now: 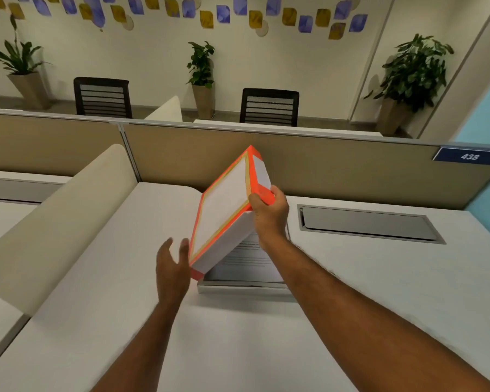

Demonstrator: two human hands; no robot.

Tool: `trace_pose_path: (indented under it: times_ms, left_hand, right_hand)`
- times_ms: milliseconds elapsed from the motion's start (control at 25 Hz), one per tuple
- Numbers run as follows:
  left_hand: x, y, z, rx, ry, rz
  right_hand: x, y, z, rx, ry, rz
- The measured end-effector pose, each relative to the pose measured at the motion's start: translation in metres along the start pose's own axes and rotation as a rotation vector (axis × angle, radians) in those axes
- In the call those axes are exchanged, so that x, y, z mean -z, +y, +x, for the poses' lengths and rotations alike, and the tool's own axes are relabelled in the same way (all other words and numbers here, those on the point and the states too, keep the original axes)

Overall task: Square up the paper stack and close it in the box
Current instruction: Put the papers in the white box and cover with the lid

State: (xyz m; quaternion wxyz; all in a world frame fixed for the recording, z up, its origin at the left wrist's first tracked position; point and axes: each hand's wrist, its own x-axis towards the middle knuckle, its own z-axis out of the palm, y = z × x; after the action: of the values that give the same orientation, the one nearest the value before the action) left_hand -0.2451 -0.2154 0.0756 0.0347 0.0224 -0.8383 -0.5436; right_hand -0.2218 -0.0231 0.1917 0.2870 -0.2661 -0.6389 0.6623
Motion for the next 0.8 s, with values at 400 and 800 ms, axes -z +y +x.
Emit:
trace_pose_path:
  times_ms: [400,800]
  left_hand:
    - [-0.036,-0.014,-0.009,0.284,-0.155,-0.295]
    - [-0.049,-0.002,0.008,0.079,-0.14,-0.182]
  right_hand:
    - [0.067,0.067,0.009,-0.204,-0.053,-0.004]
    - [0.105,0.115,0.01,-0.269,-0.161,-0.099]
